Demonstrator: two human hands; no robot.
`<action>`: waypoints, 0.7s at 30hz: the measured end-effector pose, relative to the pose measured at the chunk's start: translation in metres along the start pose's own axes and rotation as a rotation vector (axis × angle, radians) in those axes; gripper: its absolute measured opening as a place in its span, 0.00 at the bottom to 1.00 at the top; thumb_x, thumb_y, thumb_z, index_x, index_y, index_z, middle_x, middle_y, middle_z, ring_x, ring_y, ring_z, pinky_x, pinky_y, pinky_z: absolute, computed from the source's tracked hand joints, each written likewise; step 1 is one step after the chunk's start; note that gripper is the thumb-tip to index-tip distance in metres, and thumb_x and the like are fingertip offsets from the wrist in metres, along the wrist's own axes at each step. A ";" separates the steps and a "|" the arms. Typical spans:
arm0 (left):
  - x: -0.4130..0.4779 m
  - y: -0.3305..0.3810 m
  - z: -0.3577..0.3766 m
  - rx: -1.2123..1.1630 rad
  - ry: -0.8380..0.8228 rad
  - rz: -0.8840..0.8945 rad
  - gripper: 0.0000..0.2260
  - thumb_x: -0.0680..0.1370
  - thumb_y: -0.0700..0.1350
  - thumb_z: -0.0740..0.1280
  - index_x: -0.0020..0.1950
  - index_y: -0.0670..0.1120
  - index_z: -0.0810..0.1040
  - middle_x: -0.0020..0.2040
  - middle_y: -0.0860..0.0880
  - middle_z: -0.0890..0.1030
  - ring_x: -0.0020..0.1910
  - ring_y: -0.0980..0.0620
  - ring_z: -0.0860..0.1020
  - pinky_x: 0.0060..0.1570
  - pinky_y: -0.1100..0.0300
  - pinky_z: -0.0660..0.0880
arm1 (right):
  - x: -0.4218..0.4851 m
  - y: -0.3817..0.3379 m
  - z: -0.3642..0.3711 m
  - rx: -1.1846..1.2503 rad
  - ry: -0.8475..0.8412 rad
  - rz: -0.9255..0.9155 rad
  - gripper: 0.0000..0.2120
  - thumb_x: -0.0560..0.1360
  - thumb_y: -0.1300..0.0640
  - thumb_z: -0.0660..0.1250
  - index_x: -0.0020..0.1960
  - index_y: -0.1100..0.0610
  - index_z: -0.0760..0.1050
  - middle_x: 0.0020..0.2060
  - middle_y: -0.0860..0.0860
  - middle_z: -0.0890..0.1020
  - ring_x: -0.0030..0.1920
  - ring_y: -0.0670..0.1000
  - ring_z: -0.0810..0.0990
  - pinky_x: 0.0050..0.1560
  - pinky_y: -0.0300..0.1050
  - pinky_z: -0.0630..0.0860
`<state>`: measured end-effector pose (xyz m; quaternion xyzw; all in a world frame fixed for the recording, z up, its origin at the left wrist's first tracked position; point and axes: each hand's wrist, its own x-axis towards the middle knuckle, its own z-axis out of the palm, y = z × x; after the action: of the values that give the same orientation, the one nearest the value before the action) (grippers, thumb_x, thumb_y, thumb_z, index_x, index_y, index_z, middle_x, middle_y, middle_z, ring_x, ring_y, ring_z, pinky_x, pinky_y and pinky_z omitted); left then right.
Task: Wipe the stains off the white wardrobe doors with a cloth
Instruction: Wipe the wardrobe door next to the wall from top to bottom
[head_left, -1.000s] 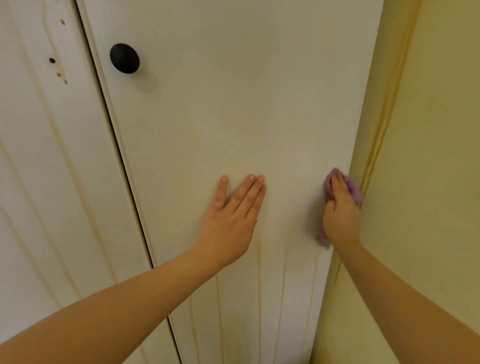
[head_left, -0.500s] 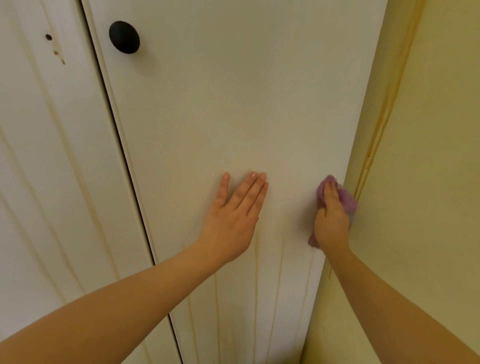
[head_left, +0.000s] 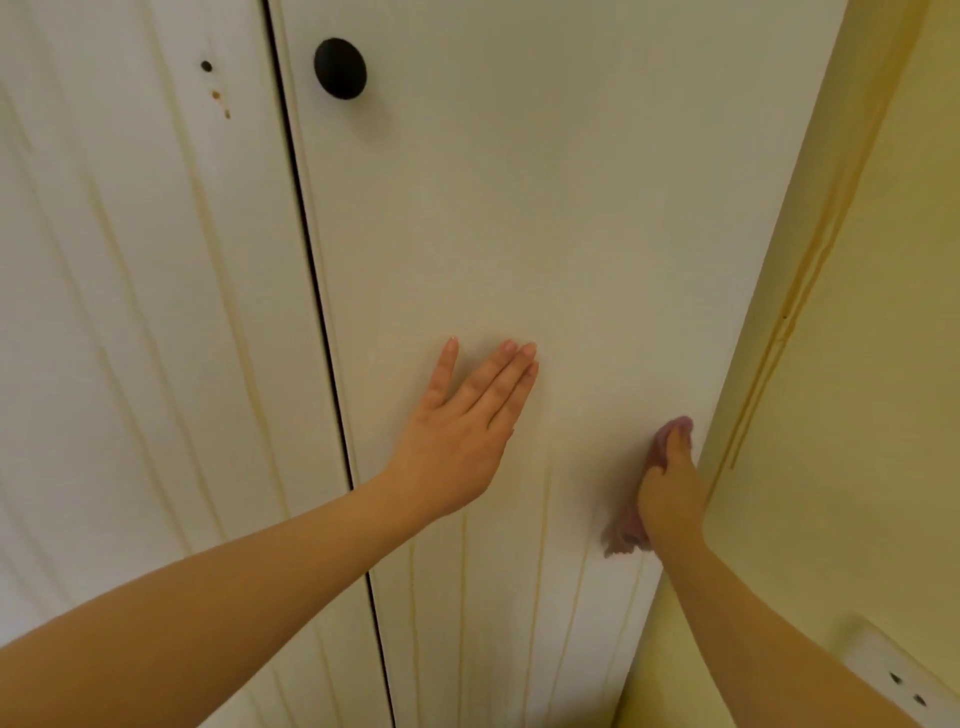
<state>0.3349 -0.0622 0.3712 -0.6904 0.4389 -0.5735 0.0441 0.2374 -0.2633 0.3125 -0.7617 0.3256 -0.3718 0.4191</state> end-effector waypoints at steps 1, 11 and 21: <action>-0.005 -0.005 -0.001 0.014 -0.005 0.008 0.24 0.78 0.45 0.56 0.73 0.38 0.60 0.74 0.45 0.59 0.73 0.46 0.58 0.71 0.39 0.44 | -0.001 -0.003 0.001 0.004 -0.037 0.034 0.28 0.76 0.56 0.49 0.74 0.41 0.51 0.70 0.50 0.67 0.63 0.58 0.73 0.62 0.50 0.71; -0.034 -0.029 -0.010 0.042 0.014 -0.071 0.26 0.78 0.44 0.59 0.74 0.38 0.60 0.74 0.44 0.60 0.73 0.46 0.60 0.72 0.40 0.45 | -0.051 -0.082 0.046 -0.036 -0.066 -0.705 0.25 0.75 0.69 0.53 0.72 0.62 0.61 0.71 0.57 0.64 0.72 0.49 0.57 0.71 0.32 0.49; -0.072 -0.067 -0.031 0.138 -0.051 -0.160 0.26 0.79 0.45 0.58 0.75 0.38 0.56 0.76 0.44 0.58 0.75 0.45 0.54 0.72 0.39 0.45 | -0.042 -0.150 0.065 -0.044 0.212 -0.775 0.28 0.71 0.65 0.47 0.70 0.67 0.63 0.69 0.62 0.65 0.72 0.55 0.55 0.72 0.46 0.50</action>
<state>0.3495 0.0395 0.3651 -0.7329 0.3405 -0.5862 0.0567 0.2979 -0.1383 0.4076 -0.7942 0.0634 -0.5719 0.1956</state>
